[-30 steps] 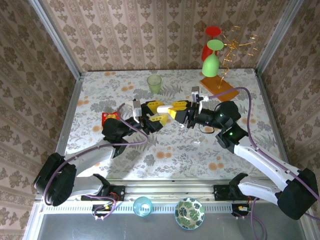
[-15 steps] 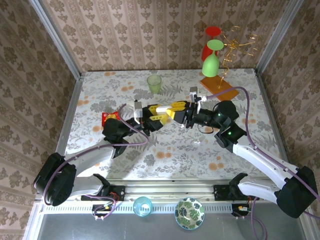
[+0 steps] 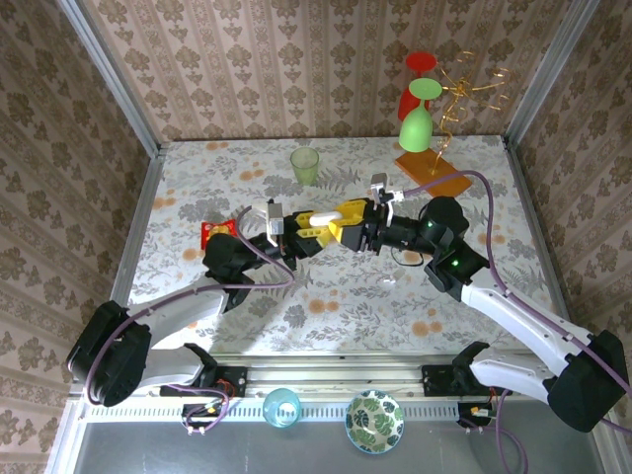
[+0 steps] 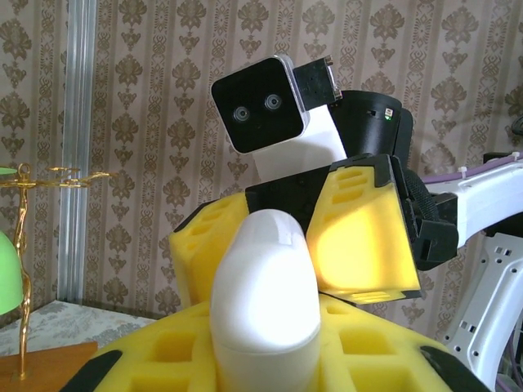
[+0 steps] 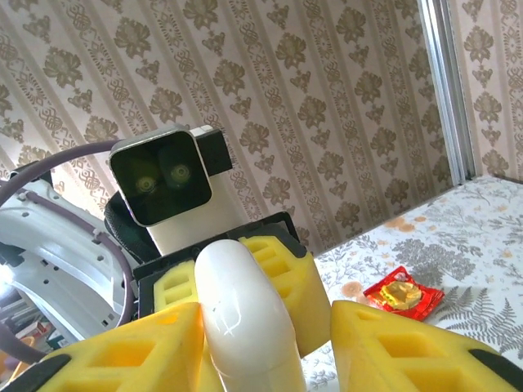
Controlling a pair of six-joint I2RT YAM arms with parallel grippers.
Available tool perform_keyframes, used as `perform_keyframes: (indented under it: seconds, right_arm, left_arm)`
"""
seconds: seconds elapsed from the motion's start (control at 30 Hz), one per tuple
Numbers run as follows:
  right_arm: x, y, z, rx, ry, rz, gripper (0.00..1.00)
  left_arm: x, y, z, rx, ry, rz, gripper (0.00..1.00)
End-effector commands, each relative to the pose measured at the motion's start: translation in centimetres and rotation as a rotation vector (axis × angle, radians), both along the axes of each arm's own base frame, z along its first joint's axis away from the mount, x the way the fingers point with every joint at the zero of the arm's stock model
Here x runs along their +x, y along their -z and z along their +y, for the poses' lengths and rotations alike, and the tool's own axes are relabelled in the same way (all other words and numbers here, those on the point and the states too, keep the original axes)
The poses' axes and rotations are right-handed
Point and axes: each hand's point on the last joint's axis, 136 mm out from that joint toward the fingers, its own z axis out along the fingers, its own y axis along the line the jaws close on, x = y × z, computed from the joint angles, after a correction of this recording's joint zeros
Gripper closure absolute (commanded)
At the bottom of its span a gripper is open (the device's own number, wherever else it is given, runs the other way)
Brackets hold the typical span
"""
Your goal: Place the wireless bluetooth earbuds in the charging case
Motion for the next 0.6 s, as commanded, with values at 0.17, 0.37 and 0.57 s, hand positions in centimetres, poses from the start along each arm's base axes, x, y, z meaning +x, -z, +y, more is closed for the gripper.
perform_keyframes:
  seconds: [0.17, 0.37, 0.57]
  right_arm:
    - [2.4, -1.1, -1.2, 0.004, 0.150, 0.010, 0.46]
    - [3.3, -1.6, -1.7, 0.008, 0.188, 0.017, 0.40]
    - [3.0, -2.2, -1.5, 0.014, 0.166, 0.020, 0.28]
  left_arm:
    - [-1.4, -0.1, 0.0, 0.007, 0.038, -0.111, 0.90]
    - [-1.6, 0.5, 0.1, 0.024, 0.041, -0.139, 0.91]
    - [-1.7, 1.3, 0.4, 0.039, -0.004, -0.231, 0.90]
